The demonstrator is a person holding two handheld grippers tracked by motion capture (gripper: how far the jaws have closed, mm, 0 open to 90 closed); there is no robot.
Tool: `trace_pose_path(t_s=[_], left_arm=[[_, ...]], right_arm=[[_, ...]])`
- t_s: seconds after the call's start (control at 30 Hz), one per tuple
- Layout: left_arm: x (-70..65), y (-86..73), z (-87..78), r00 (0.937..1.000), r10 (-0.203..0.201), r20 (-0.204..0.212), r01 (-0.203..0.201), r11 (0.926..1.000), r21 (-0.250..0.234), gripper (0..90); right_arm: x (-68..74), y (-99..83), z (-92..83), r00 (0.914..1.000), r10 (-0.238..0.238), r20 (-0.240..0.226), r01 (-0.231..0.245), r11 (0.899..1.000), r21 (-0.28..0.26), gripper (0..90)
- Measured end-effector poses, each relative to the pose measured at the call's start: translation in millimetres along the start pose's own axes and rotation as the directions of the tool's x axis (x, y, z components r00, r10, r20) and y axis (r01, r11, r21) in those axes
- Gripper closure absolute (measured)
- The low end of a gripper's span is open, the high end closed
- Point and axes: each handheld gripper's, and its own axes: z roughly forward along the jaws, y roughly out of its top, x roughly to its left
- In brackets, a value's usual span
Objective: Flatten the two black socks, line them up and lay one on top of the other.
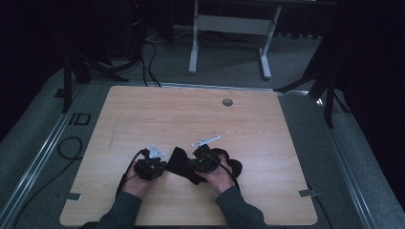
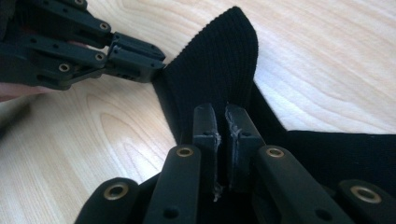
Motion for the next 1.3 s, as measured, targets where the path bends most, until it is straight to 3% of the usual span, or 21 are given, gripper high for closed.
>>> trace_pose_path(t_s=[0.33, 0.47, 0.57, 0.73, 1.0, 1.3], left_arm=[[0.9, -0.1, 0.5, 0.9997, -0.026, 0.004, 0.026, 0.9997, -0.002, 83.4], [3.6, -0.8, -2.1, 0.9985, -0.053, 0.015, 0.053, 0.9985, -0.011, 78.6], [4.9, -2.4, -5.7, 0.9982, -0.056, 0.021, 0.056, 0.9984, -0.010, 77.7], [11.1, -5.8, -13.5, 0.9951, -0.095, 0.030, 0.096, 0.9948, -0.035, 77.7], [13.0, -6.4, -14.3, 0.9936, -0.110, 0.025, 0.111, 0.9930, -0.040, 77.7], [14.9, -8.0, -8.8, 0.9912, -0.132, 0.015, 0.131, 0.9913, 0.009, 81.0]], right_arm=[[2.7, -4.4, 15.7, 0.9993, 0.016, -0.034, -0.015, 0.999, 0.041, 83.5], [1.9, -4.2, 13.8, 0.9992, 0.025, -0.033, -0.024, 0.999, 0.027, 83.4], [0.1, -3.1, 9.6, 0.9989, 0.032, -0.034, -0.032, 0.999, 0.007, 83.4], [0.4, -2.5, 4.3, 0.9988, 0.030, -0.038, -0.031, 0.999, -0.014, 83.5], [8.6, 0.0, -1.4, 0.9983, 0.000, -0.059, -0.003, 0.999, -0.049, 83.6], [14.7, -2.0, 4.1, 0.9939, -0.051, -0.097, 0.047, 0.998, -0.043, 83.4]])
